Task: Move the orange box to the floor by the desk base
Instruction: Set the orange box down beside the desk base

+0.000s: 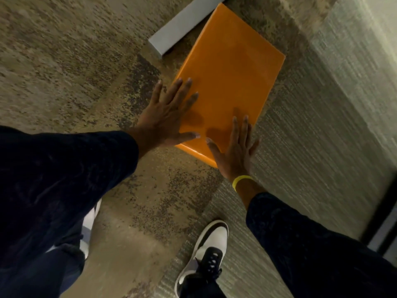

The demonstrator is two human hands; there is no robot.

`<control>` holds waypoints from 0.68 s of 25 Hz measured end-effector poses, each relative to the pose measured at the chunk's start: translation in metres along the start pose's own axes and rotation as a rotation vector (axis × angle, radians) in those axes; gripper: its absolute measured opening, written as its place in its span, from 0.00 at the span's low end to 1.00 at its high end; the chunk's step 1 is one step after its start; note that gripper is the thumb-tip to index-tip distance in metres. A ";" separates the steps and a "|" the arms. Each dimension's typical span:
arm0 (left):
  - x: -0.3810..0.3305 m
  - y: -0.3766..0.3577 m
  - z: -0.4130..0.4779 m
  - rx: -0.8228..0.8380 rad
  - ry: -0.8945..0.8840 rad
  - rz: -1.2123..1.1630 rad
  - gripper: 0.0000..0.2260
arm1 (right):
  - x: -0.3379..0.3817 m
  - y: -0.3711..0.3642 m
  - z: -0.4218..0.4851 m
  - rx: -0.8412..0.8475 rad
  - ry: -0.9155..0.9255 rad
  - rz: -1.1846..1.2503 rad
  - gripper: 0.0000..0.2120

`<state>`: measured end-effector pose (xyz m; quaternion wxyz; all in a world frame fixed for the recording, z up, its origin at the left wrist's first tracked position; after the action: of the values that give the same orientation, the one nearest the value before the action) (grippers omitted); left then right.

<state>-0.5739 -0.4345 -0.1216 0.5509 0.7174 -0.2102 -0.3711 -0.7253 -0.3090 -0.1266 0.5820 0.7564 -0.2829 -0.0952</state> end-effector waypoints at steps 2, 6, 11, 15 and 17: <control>-0.003 -0.004 -0.006 0.008 -0.004 0.012 0.48 | 0.001 -0.003 -0.007 -0.020 -0.006 -0.007 0.49; -0.009 -0.009 -0.021 -0.012 -0.034 0.028 0.48 | 0.005 -0.006 -0.016 -0.024 0.000 -0.019 0.48; -0.019 -0.013 -0.037 -0.014 -0.042 0.020 0.48 | 0.003 -0.009 -0.033 -0.029 -0.004 -0.016 0.47; -0.024 -0.017 -0.041 0.008 -0.042 0.006 0.48 | -0.005 -0.012 -0.040 -0.057 -0.020 0.035 0.47; -0.015 -0.016 -0.036 0.015 0.034 -0.036 0.48 | -0.015 -0.012 -0.037 -0.076 -0.083 0.133 0.48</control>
<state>-0.5575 -0.3958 -0.1280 0.5421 0.7314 -0.1906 -0.3672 -0.7164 -0.2682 -0.1291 0.6031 0.7087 -0.3525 -0.0983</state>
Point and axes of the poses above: each hand's wrist, its own z-axis towards the middle knuckle, its own y-axis out of the back of the hand, x = y × z, the point moved 10 cm from there along z, towards the middle knuckle, and after that the axes turned 4 degrees about -z, right-handed, at the moved point
